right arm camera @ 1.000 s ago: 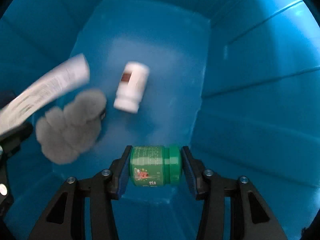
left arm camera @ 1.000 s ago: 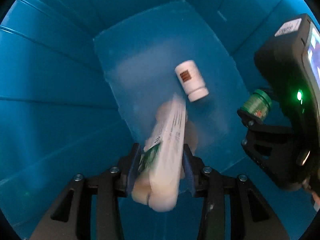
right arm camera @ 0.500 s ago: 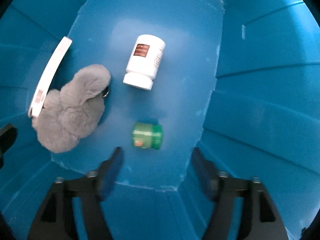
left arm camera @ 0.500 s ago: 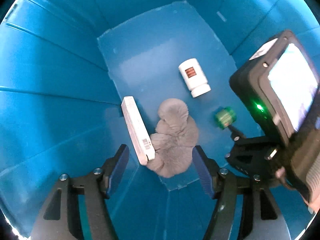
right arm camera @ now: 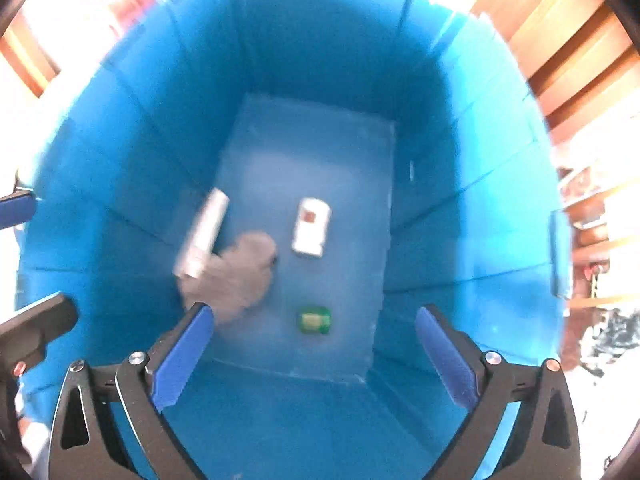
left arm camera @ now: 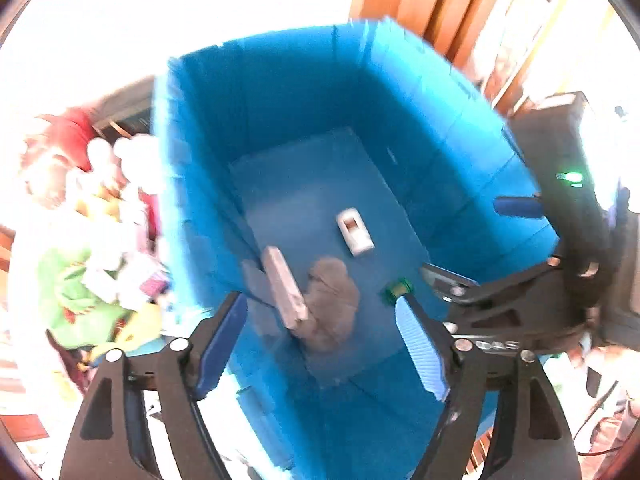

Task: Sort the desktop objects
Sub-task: 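Withdraw both grippers from the bin back toward the pile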

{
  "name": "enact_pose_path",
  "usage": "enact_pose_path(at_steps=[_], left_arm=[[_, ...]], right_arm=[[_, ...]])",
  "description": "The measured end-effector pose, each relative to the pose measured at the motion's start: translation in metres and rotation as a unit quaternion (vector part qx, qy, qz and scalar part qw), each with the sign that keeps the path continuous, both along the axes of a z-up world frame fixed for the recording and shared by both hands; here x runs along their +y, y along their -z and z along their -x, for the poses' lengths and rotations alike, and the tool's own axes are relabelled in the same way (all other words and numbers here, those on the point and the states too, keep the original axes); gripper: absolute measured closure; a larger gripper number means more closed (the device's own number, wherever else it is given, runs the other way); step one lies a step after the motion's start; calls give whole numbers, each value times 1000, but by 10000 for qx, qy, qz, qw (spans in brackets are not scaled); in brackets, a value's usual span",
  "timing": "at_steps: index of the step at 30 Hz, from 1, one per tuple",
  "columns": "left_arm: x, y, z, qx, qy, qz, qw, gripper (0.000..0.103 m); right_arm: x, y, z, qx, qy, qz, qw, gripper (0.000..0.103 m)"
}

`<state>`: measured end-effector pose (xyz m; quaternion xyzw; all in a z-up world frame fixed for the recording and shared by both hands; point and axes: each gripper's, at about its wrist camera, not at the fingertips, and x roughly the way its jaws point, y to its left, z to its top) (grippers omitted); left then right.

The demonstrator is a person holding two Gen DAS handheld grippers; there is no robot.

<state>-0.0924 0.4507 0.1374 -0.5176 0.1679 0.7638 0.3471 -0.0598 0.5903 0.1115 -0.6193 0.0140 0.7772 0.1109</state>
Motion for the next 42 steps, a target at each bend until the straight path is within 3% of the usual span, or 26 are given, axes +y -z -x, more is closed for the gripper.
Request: enact_pose_path(at_steps=[3,8,15,19,23,32,38,42], left_arm=[[-42,-18,-1,522,-198,-210,9982,25],[-123,-25,11,1013,-706,-343,9917,25],[-258,-11,52,1278,-1274,-432,9826,25],[-335,-1,66,1763,-1755,-203,9683,25],[-401,23,78,2066,-2069,62,9563,25],[-523,105,115,1753,-2514,240,9516,25],[-555,154,127,1503,-2586,245,9539,25],[-548,172,126,1529,-2525,194,9553,25]], right_arm=[[-30,-36,-14,541,-13,-37,9985,0],[-87,-66,-24,1141,-98,-76,9934,0],[-173,-79,-17,1777,-391,277,9829,0],[-222,-81,-5,2132,-578,594,9735,0],[-265,-66,14,2311,-681,843,9669,0],[-329,2,63,2226,-428,1126,9674,0],[-336,51,76,2023,104,1158,9724,0],[-346,69,75,1968,217,1063,9744,0]])
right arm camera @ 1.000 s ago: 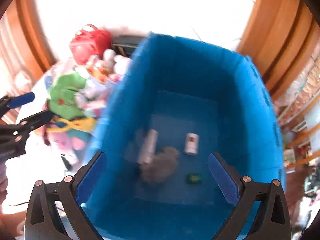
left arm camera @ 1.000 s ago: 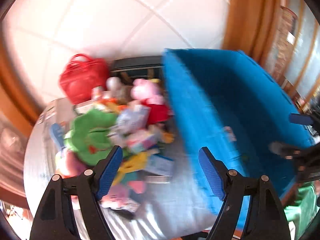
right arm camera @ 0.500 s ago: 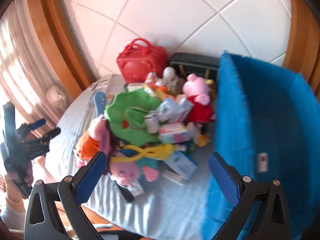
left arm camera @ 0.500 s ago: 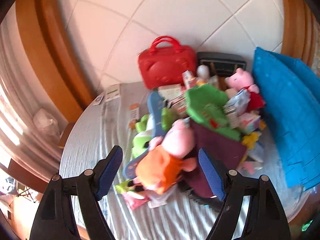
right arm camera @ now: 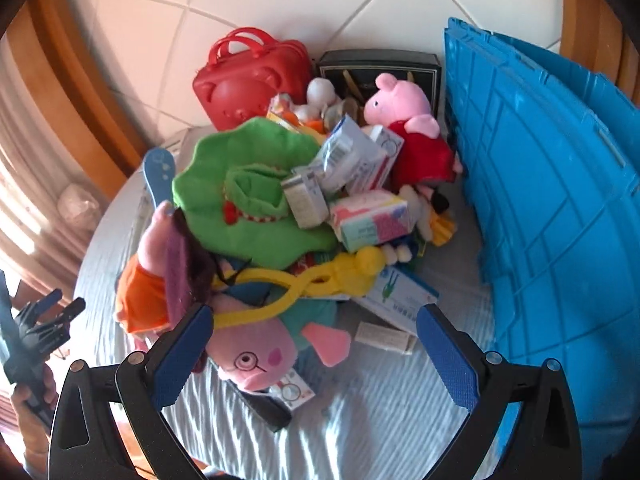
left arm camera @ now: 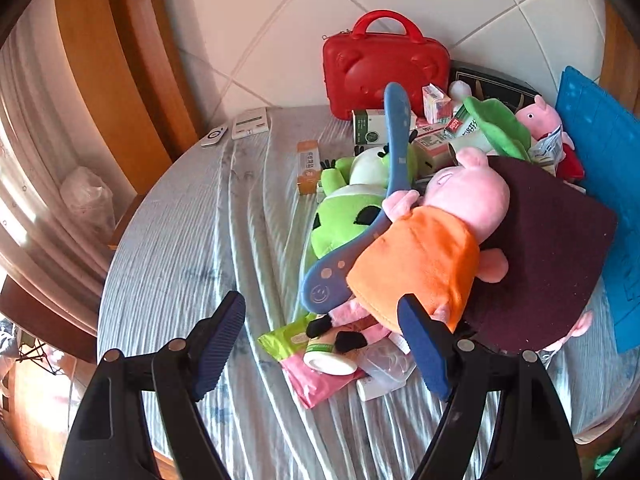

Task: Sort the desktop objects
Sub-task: 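Withdraw both grippers from the bin back toward the pile, then grasp the orange-dressed pig plush with the left gripper while the right grasps the green plush hat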

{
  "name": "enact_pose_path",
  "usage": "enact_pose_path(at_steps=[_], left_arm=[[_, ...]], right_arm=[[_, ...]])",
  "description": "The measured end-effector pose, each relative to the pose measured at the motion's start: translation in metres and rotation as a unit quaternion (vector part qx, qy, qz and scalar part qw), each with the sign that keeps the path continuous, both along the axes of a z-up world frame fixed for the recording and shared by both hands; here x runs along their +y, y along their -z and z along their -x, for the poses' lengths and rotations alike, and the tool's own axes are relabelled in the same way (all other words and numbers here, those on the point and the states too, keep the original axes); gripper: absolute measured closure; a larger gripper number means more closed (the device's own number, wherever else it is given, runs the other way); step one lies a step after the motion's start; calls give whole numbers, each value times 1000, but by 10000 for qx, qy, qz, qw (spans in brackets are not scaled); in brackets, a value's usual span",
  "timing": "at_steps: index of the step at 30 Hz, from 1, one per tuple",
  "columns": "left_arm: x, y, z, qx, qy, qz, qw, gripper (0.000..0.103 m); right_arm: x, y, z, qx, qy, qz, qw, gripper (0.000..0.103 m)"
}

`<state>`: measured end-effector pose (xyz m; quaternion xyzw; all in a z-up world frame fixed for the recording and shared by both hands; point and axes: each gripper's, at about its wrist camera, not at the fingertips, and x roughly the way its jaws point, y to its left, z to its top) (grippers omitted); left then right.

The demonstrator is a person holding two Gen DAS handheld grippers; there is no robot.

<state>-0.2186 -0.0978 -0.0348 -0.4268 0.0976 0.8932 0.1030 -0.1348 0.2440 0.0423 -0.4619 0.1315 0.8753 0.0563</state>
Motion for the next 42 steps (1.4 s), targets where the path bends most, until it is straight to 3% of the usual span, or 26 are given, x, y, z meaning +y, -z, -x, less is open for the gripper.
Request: enact_pose_path(at_steps=[6,13,19,23,26,27,30,35,37,38,40,42], left_arm=[[34,11,12,-114,279,-270,9992,25],[67,19,28,-138,442,-189,9987,25],[97,32,49,-240,669,91,9974,25],[114,51,67,-546,872,189,9945,25],[123,60,76,-461,898,442,9939,25],[123,58,78,-452,926,395,9939,34],[114,43,82,-504,917,-9,9945,48],[100,-1,87,-29,834,-339,9959,53],[98,-5,92,-8,795,-417,9960,54],[98,-3,95,-32,777,-433,9960,54],[97,4,99,-91,721,-422,9965,54],[98,9,101,-104,726,-412,9965,54]], right_arm=[[-14,12,2,19,109,-69,9999,0],[-30,11,13,164,17,-126,9998,0],[-20,13,24,198,136,-151,9996,0],[-10,16,34,177,234,-183,9994,0],[-8,20,43,137,187,-163,9996,0],[-8,21,47,128,158,-173,9996,0],[-16,25,64,102,-50,-277,9996,0],[-39,27,100,284,-532,-268,9978,0],[-47,29,117,345,-672,-176,9970,0],[-51,32,127,336,-740,-136,9966,2],[-57,40,144,212,-824,-113,9963,24],[-63,52,159,-2,-972,-114,9952,29]])
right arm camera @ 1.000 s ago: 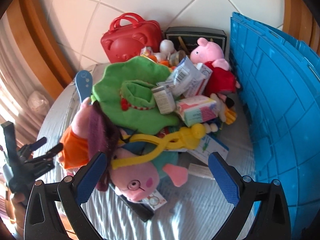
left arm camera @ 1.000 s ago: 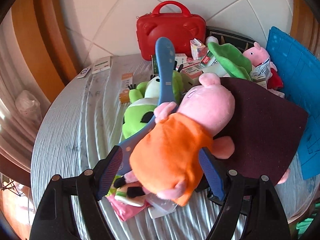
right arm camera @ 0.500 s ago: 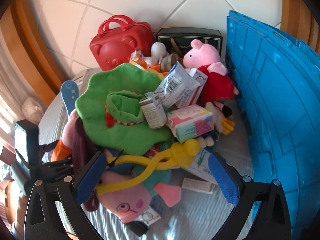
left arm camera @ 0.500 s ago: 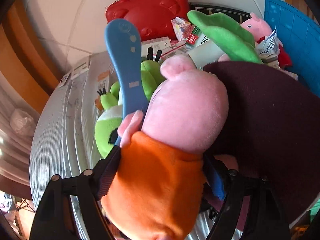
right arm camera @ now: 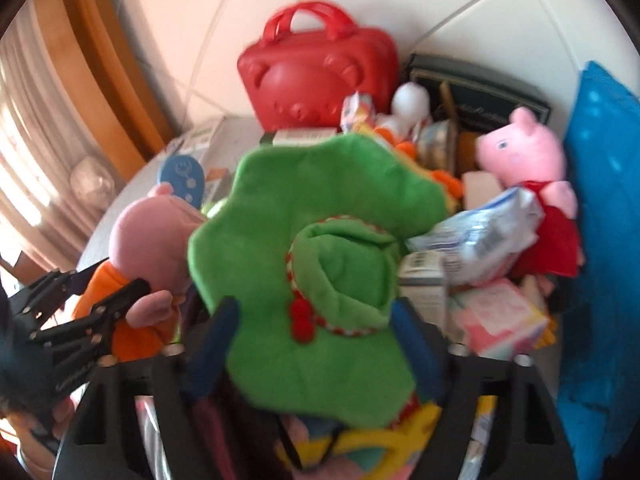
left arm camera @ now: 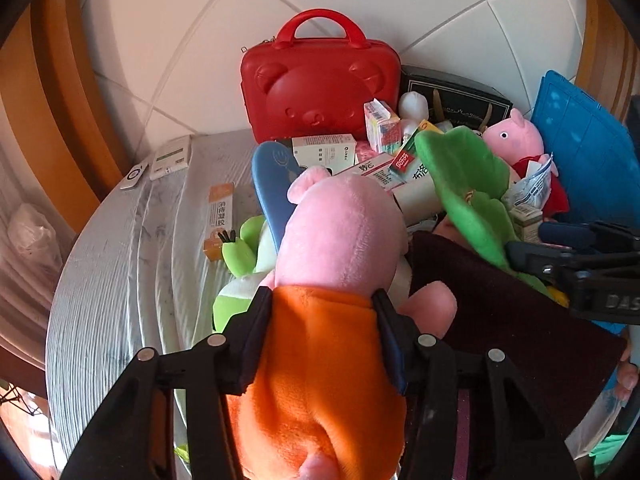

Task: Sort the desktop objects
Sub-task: 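Grasp the orange-dressed pig plush with the left gripper while the right grasps the green plush hat, then lift the pig plush and green hat and carry both over the blue bin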

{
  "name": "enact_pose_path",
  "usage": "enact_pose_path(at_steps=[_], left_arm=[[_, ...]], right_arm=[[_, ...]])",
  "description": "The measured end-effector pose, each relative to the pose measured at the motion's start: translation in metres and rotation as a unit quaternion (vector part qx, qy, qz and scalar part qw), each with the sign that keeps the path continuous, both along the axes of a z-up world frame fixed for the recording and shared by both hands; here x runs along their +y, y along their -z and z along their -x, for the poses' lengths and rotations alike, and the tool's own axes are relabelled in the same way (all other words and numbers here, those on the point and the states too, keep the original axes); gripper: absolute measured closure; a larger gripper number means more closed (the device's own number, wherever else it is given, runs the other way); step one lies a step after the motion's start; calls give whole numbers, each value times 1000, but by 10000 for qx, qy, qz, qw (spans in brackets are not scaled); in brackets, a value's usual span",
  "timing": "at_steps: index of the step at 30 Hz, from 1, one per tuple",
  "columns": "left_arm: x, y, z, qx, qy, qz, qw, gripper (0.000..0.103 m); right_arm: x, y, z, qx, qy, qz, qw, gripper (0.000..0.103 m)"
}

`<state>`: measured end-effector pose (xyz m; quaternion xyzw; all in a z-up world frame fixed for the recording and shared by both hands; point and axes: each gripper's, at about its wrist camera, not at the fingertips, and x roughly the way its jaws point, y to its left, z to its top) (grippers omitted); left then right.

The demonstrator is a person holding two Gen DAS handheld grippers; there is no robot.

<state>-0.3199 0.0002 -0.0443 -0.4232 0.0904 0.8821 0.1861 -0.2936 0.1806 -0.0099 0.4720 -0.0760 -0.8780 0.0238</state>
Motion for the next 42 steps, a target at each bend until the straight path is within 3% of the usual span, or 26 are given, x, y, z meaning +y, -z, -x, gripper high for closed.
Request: enact_pose_path(at_steps=[2,4,6,8,9,11,15,21,23,24,25,27,32,34,37,42], left_arm=[[3,2,0,47,34,33,10000,53],[6,3,2,12,53,24,10000,52],[7,4,4,-47,53,-14,10000,52],[10,4,2,5,91,2,10000,54],[12,3,0,37,102,15,9999,55],[11,-2,-2,72,124,-13,9999,57],[7,-21,-12,251,97,-138,9995,57],[1,-56,-38,728,67,-243,9970,57],[-2,-57,-42,772,-22,-185,9968,57],[-5,-55,-43,760,-89,-152,9970,57],[-7,-53,-42,726,-147,-137,9972,57],[-15,-44,-40,605,-303,-109,9976,57],[-31,-16,-28,419,-647,107,9970,57],[-37,-9,-18,336,-718,96,9968,57],[-36,-6,-8,361,-724,94,9967,57],[-27,-8,5,491,-658,131,9965,58]], right_arm=[[-6,12,11,-179,-117,-31,9998,26],[-8,21,19,-255,-137,-29,9996,13],[-7,29,27,-306,-75,-59,9995,11],[-4,36,32,-354,-80,10,9993,43],[-3,37,32,-340,-10,-104,9994,53],[-2,31,27,-234,-51,-63,9997,62],[0,1,10,235,-82,141,9996,99],[-6,-49,-18,824,-270,209,9960,102],[-9,-52,-19,798,-208,102,9965,98],[-10,-50,-20,751,-154,-1,9971,89],[-12,-48,-21,703,-129,-52,9974,71],[-13,-37,-24,584,-124,-86,9982,46],[-15,-5,-17,166,-109,-296,9994,37],[-16,6,-10,44,-94,-354,9993,16],[-21,12,1,7,-129,-395,9991,1],[-33,28,29,-209,-240,-528,9981,0]])
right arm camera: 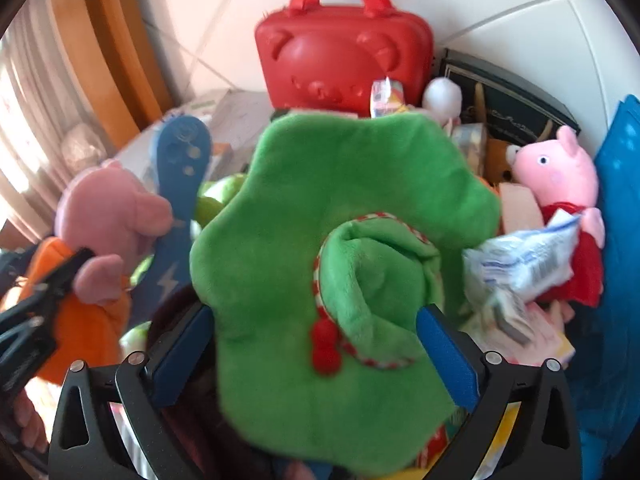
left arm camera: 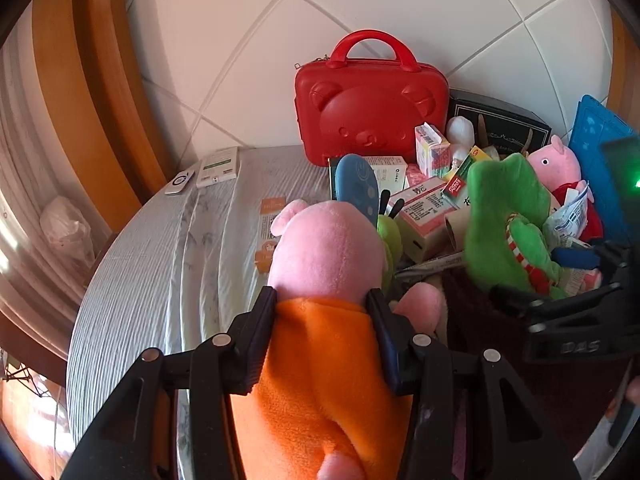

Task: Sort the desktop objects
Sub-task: 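Lift the pig plush and green hat and carry both over the blue bin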

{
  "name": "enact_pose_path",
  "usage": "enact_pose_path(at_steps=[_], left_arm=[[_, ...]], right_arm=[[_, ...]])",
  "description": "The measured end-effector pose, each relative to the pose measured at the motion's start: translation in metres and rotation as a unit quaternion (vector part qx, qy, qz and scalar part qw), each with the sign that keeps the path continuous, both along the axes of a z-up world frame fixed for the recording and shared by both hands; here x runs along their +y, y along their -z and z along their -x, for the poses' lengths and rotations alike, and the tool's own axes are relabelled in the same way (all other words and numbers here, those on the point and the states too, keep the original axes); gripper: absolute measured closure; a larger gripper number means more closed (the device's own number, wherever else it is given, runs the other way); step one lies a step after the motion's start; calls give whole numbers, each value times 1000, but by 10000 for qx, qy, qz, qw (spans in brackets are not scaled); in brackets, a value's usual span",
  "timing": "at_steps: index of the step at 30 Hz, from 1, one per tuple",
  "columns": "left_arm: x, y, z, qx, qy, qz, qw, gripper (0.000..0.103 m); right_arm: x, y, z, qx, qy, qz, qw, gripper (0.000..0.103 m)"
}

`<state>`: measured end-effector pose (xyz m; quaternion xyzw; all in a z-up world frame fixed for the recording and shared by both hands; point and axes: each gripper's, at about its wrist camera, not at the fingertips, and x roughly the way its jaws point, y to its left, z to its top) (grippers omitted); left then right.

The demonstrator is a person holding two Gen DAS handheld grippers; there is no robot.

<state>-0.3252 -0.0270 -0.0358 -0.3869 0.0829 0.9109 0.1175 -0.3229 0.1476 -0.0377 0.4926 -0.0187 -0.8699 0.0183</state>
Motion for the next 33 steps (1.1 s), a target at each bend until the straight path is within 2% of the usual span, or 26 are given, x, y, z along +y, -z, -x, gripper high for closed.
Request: enact_pose_path(at_steps=[1,2,3,4,5,6,7,8,9,11,13,16,17,18,19,20,21,24,27,29,33], left_arm=[[1,0,1,13,9,-12,10000,58],[1,-1,2,23,21,-24,10000,58],[1,-2,2,33,37,-46,10000,59],[0,-2,2,34,44,-67,10000,59],[-1,-3,1,34,50,-96,9999,61],[-2,-4,0,36,55,-114,9999,63],[-4,-5,-2,42,53,-144,9999,65],[-6,-9,-5,64,68,-195,9998,72],[-7,-13,-8,104,103,-240,9996,86],[-10,-26,-16,228,180,-355,9989,100],[-12,-39,-25,373,223,-433,9981,100],[-15,-45,-37,472,251,-331,9980,100],[-17,-43,-38,403,233,-294,9985,94],[-18,-38,-39,260,215,-247,9991,76],[-20,-34,-40,146,222,-257,9993,61],[-20,-30,-41,86,248,-314,9992,34],[-20,-25,-44,55,310,-416,9986,21],[-9,-11,-46,-67,456,-250,9986,20],[2,13,-32,-429,351,-28,9985,20],[5,28,-19,-730,300,-38,9969,20],[17,44,5,-1155,415,-327,9919,19]], right_arm=[[0,7,5,-90,33,-16,10000,1],[3,16,10,-200,83,11,9998,6],[4,19,9,-203,132,-68,9997,32],[3,19,8,-125,220,-344,9991,54],[5,17,5,-27,236,-470,9986,55],[9,13,2,16,235,-302,9993,61],[13,6,-4,125,235,-126,9996,72],[15,-2,-9,260,229,-29,9994,79],[16,-12,-15,411,210,61,9989,81],[19,-37,-30,771,119,334,9964,82],[18,-66,-47,1121,21,497,9925,82],[16,-89,-57,1389,-37,578,9886,82],[16,-95,-62,1459,-26,549,9878,82],[15,-98,-66,1507,2,489,9874,82],[16,-99,-68,1530,30,446,9872,82],[18,-97,-73,1522,82,430,9874,82],[21,-94,-73,1494,122,438,9877,82],[36,-81,-84,1364,269,516,9890,82],[50,-70,-97,1271,383,539,9897,82],[60,-66,-105,1235,475,525,9898,82],[76,-62,-108,1204,574,567,9894,81]])
